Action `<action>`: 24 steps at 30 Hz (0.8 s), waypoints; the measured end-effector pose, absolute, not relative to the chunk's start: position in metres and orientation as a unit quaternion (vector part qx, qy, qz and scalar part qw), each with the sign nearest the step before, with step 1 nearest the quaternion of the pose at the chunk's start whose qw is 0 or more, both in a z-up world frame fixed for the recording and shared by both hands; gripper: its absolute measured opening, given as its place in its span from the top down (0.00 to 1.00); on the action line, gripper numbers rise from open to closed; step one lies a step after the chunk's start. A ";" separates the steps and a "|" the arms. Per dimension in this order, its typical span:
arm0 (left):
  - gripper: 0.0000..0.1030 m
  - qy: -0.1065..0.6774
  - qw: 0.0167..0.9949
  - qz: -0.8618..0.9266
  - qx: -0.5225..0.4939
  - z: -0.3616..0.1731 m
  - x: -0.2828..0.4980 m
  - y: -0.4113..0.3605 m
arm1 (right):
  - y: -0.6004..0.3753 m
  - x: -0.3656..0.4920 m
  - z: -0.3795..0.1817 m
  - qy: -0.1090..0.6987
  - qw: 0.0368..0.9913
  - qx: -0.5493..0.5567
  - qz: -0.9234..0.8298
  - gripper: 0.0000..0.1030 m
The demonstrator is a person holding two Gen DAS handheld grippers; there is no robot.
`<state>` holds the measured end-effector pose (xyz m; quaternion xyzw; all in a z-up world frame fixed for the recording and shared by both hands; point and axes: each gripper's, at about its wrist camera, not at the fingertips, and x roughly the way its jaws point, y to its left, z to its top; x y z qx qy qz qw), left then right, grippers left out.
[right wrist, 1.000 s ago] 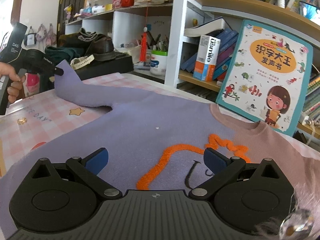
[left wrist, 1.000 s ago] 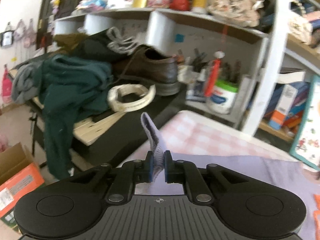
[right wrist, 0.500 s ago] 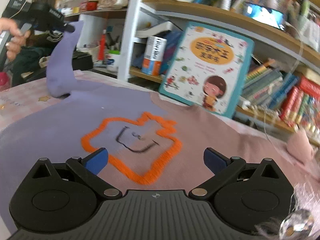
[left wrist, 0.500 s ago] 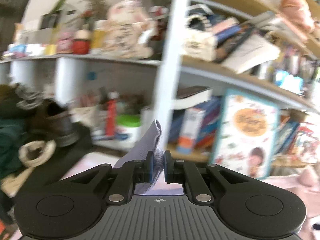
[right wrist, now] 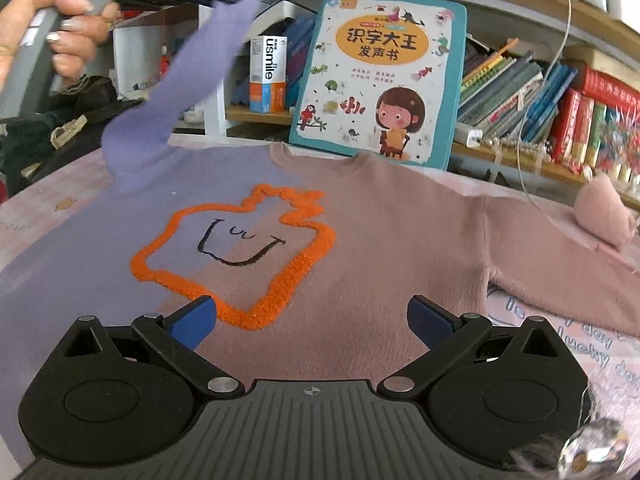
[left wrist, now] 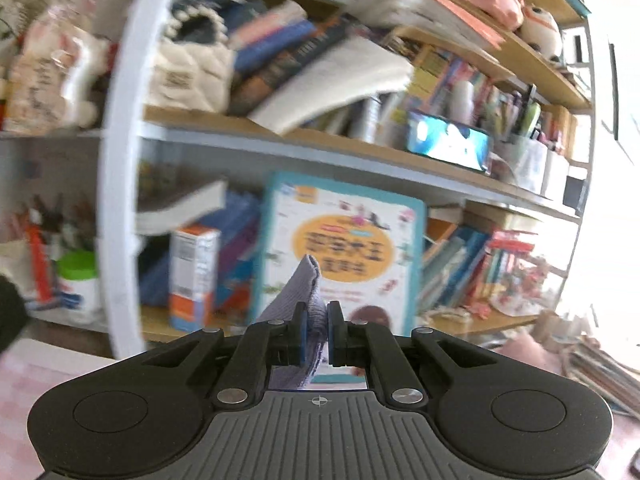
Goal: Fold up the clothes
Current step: 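Lift the lavender sleeve with the left gripper and fold it across the sweater body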
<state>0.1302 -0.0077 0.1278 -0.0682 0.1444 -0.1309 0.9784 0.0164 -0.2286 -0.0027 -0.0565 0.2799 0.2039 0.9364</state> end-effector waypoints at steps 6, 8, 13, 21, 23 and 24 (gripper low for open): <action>0.92 0.172 0.971 -0.150 -0.074 0.112 0.153 -0.043 | -0.241 0.021 -0.002 0.285 0.936 -0.013 0.205 0.01; 0.92 0.185 0.967 -0.159 -0.070 0.104 0.157 -0.055 | -0.250 0.024 -0.003 0.287 0.935 0.019 0.206 0.01; 0.92 0.216 0.959 -0.179 -0.053 0.080 0.165 -0.086 | -0.277 0.034 -0.011 0.304 0.925 0.123 0.193 0.01; 0.80 0.240 0.948 -0.209 -0.016 0.062 0.160 -0.118 | -0.262 0.029 -0.010 0.304 0.933 0.082 0.173 0.01; 0.65 0.222 0.952 -0.213 0.004 0.069 0.149 -0.119 | -0.260 0.030 -0.010 0.306 0.934 0.072 0.170 0.01; 0.56 0.214 0.954 -0.210 0.013 0.072 0.144 -0.117 | -0.259 0.030 -0.010 0.306 0.934 0.069 0.170 0.01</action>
